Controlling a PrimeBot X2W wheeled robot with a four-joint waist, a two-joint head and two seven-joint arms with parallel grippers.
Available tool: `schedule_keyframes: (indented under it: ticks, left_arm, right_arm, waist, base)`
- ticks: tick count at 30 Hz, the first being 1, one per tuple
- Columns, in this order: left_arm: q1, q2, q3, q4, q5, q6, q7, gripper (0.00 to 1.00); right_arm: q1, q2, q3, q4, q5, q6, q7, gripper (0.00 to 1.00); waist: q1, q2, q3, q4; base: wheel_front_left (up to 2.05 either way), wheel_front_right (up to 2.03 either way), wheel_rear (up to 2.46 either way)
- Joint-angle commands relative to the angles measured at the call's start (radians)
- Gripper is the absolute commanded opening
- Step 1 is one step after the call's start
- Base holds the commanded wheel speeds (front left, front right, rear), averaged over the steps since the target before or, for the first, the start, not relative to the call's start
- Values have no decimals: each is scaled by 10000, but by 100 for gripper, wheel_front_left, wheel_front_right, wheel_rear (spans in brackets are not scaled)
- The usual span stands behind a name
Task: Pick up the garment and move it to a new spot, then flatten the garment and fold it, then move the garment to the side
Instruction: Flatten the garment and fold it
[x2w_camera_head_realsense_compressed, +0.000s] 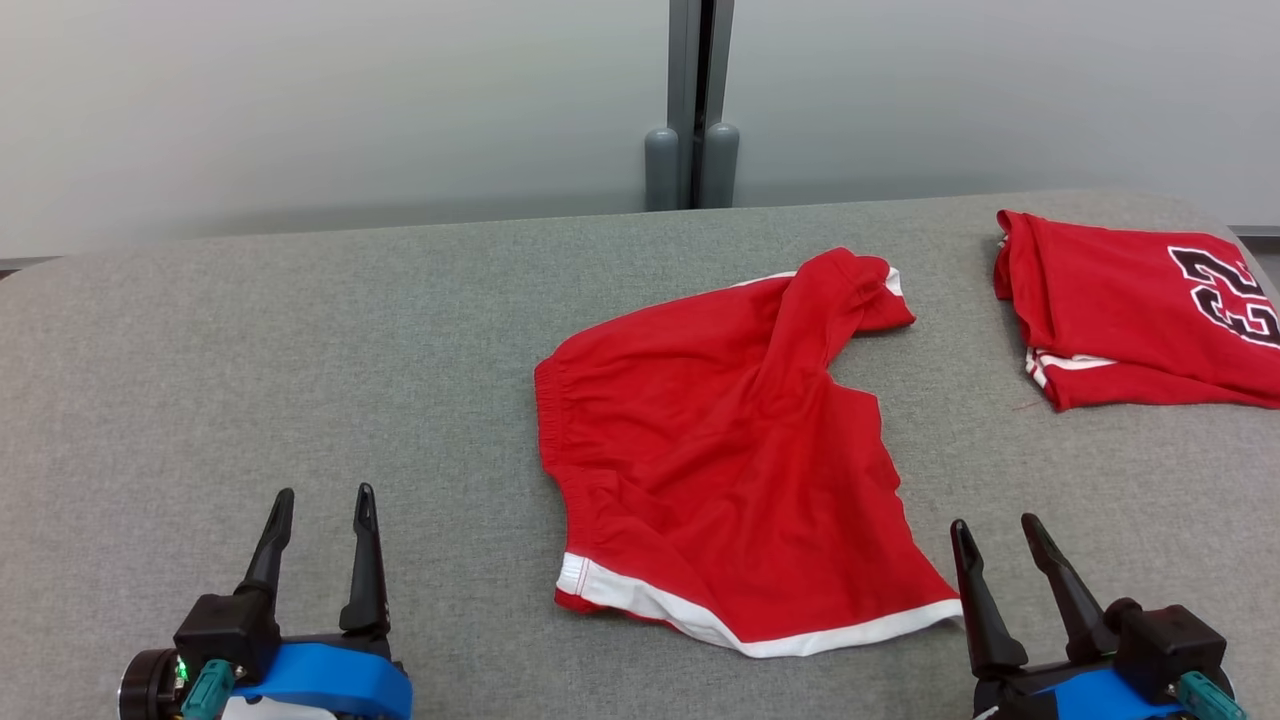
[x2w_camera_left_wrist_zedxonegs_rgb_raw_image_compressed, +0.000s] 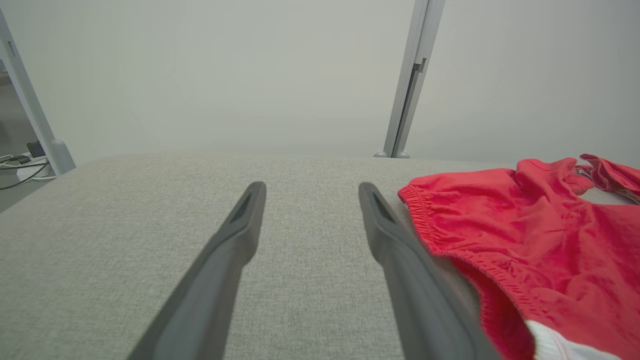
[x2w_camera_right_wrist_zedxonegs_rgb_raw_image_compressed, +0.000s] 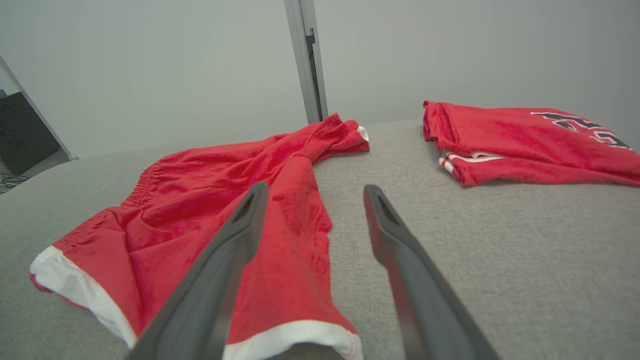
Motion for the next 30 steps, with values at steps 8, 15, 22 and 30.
schedule_keyframes:
  ticks: [8,15,22,30]
  left_arm:
    - [114,-3,-5,-13,110,16,-41,100]
    - [101,-12,70,1,113,-27,-41,100]
    - [58,-55,-188,-64,104,-100,-41,100]
    - [-148,-93,-1970,345,225,-270,-41,100]
  right_arm:
    - [83,78,-34,-26,-182,2,92,100]
    - [84,99,-35,-51,-239,2,119,100]
    - [36,121,-278,189,-161,2,145,100]
    - [-273,30,-977,982,-268,3,193,100]
  waist:
    - [1,0,-52,42]
    - [1,0,-45,62]
    - [1,0,-56,1]
    - [1,0,10,-142]
  base:
    - [0,0,0]
    - [0,0,0]
    - [0,0,0]
    - [0,0,0]
